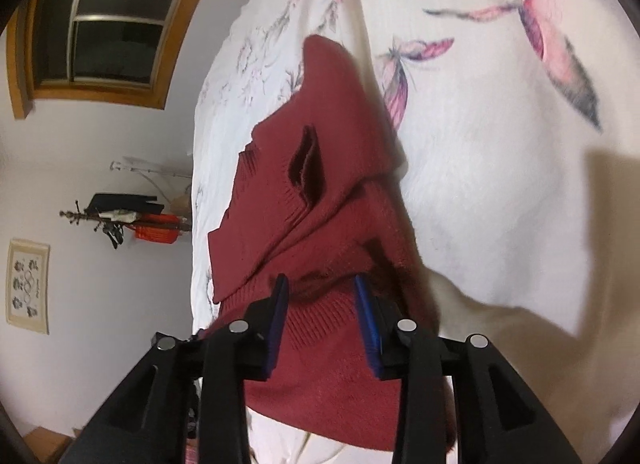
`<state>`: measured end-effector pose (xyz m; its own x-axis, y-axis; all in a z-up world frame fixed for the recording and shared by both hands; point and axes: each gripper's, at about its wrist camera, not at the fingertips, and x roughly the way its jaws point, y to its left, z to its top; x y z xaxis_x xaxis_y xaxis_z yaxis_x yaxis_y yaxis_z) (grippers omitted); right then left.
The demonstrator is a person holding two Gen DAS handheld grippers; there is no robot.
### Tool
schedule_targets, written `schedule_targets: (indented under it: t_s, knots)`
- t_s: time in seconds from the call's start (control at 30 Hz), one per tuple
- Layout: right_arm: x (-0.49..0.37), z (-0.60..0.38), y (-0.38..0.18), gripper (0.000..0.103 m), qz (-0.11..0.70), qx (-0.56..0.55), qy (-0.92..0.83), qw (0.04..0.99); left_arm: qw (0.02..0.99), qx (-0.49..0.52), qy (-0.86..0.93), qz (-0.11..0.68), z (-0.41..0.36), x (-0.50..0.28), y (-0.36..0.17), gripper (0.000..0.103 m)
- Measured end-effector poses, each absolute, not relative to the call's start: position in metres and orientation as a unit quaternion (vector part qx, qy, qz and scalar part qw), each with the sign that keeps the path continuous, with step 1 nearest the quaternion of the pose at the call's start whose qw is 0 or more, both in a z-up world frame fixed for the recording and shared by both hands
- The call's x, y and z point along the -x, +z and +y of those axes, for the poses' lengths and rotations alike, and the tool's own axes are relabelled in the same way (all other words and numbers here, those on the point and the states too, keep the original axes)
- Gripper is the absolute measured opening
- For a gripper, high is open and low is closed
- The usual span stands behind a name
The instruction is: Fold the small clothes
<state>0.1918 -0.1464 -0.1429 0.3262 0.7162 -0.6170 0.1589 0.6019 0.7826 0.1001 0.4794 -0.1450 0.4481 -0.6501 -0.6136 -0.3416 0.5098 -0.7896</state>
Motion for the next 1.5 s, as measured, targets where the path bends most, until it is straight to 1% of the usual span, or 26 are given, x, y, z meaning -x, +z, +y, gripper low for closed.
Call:
schedule_targets:
  t_s: [0.03,0.07,0.17,0.3,0.37,0.43,0.47,0.53,0.7,0.77,0.8,0.87,0.9,0.93,1.0,1.2,1.3,1.37,1.47,1.5]
  knots:
    - [-0.190,-0.147,-0.139,0.036,0.546,-0.390,0.197,0.715,0.705,0.483,-0.104,0.508,0.485,-0.095,-0.142,0.034]
    - [-0.187,-0.147,-0.136,0.037,0.546,-0.382,0.198,0.719,0.709,0.484,-0.099,0.503,0.491,-0.091,-0.139,0.035]
    - [-0.182,-0.146,-0.129,0.040,0.546,-0.360,0.204,0.728,0.724,0.468,-0.084,0.499,0.503,-0.082,-0.130,0.035]
    - [-0.176,-0.143,-0.118,0.043,0.545,-0.325,0.212,0.743,0.767,0.379,-0.081,0.511,0.494,-0.082,-0.112,0.036]
    - [-0.174,-0.137,-0.114,0.046,0.543,-0.314,0.217,0.748,0.784,0.337,-0.086,0.514,0.483,-0.087,-0.105,0.040]
    - [-0.173,-0.131,-0.111,0.047,0.544,-0.293,0.220,0.755,0.804,0.283,-0.090,0.515,0.464,-0.096,-0.099,0.046]
    - [-0.172,-0.129,-0.110,0.048,0.545,-0.284,0.221,0.757,0.810,0.261,-0.093,0.516,0.457,-0.100,-0.098,0.047]
    - [-0.171,-0.120,-0.109,0.048,0.549,-0.261,0.224,0.762,0.821,0.211,-0.096,0.521,0.438,-0.111,-0.098,0.050]
    - [-0.170,-0.106,-0.108,0.051,0.554,-0.210,0.230,0.772,0.830,0.099,-0.086,0.542,0.405,-0.141,-0.112,0.050]
    - [-0.170,-0.105,-0.109,0.051,0.554,-0.202,0.232,0.773,0.826,0.085,-0.092,0.550,0.399,-0.148,-0.119,0.050]
    - [-0.171,-0.105,-0.110,0.051,0.555,-0.200,0.233,0.773,0.824,0.080,-0.094,0.553,0.397,-0.150,-0.121,0.047]
    - [-0.172,-0.105,-0.111,0.051,0.555,-0.197,0.232,0.774,0.822,0.065,-0.089,0.558,0.395,-0.152,-0.127,0.037]
    - [-0.172,-0.106,-0.111,0.051,0.556,-0.195,0.231,0.775,0.821,0.066,-0.088,0.560,0.395,-0.152,-0.128,0.021]
    - [-0.173,-0.106,-0.112,0.051,0.555,-0.192,0.230,0.776,0.820,0.071,-0.086,0.561,0.396,-0.152,-0.130,0.008]
    - [-0.174,-0.107,-0.112,0.051,0.555,-0.189,0.232,0.776,0.824,0.085,-0.087,0.553,0.399,-0.149,-0.127,0.006]
    - [-0.176,-0.101,-0.109,0.051,0.552,-0.150,0.235,0.786,0.842,0.106,-0.111,0.518,0.399,-0.128,-0.107,0.006]
    - [-0.177,-0.097,-0.107,0.051,0.550,-0.131,0.238,0.790,0.838,0.109,-0.111,0.523,0.399,-0.127,-0.110,0.006]
    - [-0.180,-0.093,-0.107,0.054,0.549,-0.111,0.238,0.793,0.833,0.109,-0.107,0.531,0.400,-0.131,-0.118,0.006]
    - [-0.185,-0.086,-0.109,0.058,0.551,-0.084,0.235,0.796,0.826,0.121,-0.101,0.541,0.399,-0.138,-0.128,0.009]
    - [-0.187,-0.084,-0.110,0.058,0.553,-0.075,0.232,0.797,0.824,0.122,-0.098,0.545,0.398,-0.140,-0.132,0.014]
